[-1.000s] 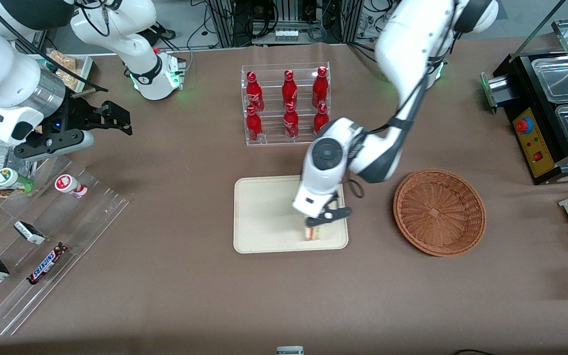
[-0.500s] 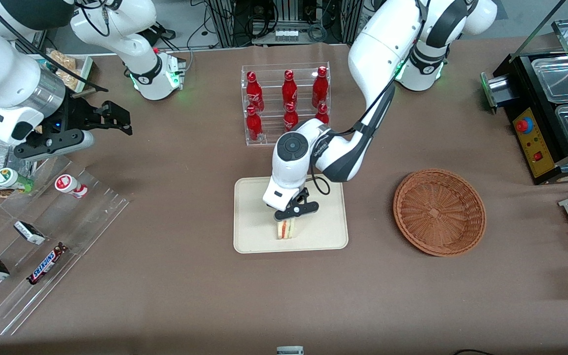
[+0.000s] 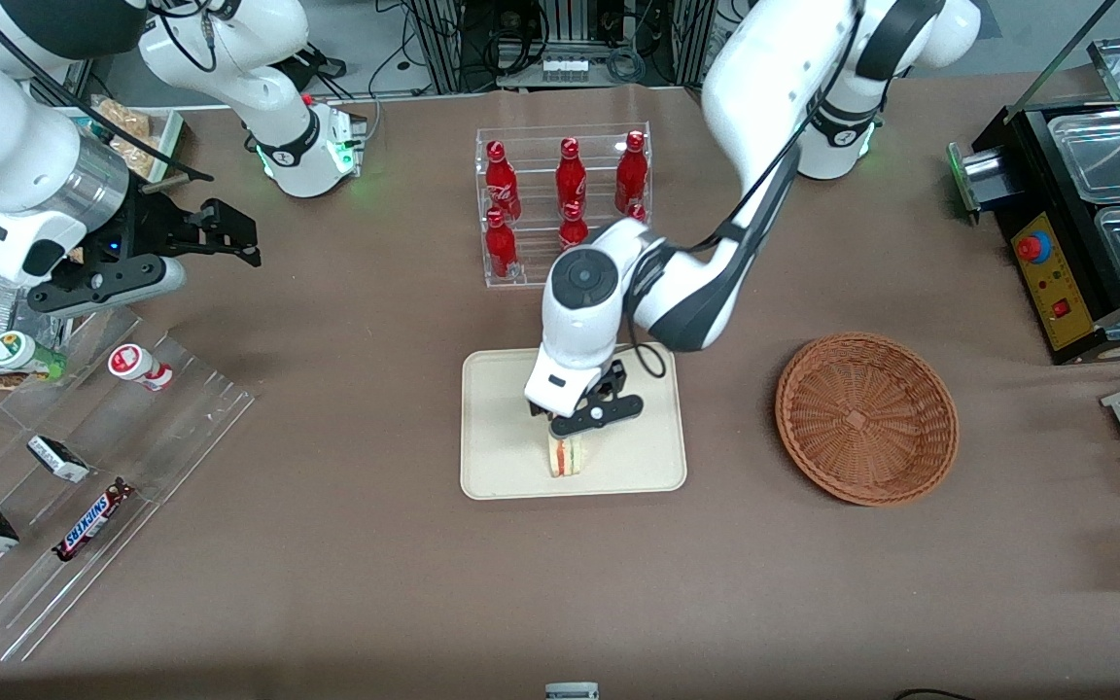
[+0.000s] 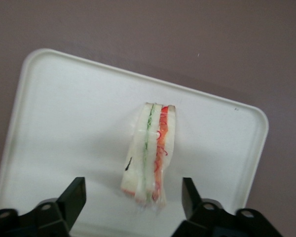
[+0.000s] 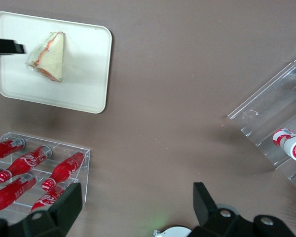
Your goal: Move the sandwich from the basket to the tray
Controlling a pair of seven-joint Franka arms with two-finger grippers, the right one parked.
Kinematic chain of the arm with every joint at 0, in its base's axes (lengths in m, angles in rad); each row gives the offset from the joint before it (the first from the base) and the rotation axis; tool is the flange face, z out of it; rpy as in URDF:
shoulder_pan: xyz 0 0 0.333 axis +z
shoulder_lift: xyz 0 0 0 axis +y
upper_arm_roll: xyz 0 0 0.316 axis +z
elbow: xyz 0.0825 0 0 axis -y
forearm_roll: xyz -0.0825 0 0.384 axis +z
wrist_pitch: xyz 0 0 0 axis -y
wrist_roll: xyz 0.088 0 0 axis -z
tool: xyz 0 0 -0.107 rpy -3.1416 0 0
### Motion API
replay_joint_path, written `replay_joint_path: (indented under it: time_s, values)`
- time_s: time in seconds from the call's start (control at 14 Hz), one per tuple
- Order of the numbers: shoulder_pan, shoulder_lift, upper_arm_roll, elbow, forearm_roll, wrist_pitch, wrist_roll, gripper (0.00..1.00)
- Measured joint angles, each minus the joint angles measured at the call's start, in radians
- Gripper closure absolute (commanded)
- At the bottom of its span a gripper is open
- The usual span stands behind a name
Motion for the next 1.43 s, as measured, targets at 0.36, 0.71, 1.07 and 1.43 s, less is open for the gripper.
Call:
replay_joint_path:
  time_s: [0.36, 0.71, 1.07, 1.43]
  values:
    - [0.100, -0.242, 0.007, -0.068, 0.003, -0.275, 0.238, 0.00]
    - [0.288, -0.393, 0.011, -0.269, 0.003, -0.298, 0.470, 0.00]
    - [0.476, -0.541, 0.013, -0.372, 0.003, -0.402, 0.775, 0.00]
    - [0.554, -0.668, 0.013, -0.369, 0.003, -0.516, 0.948, 0.00]
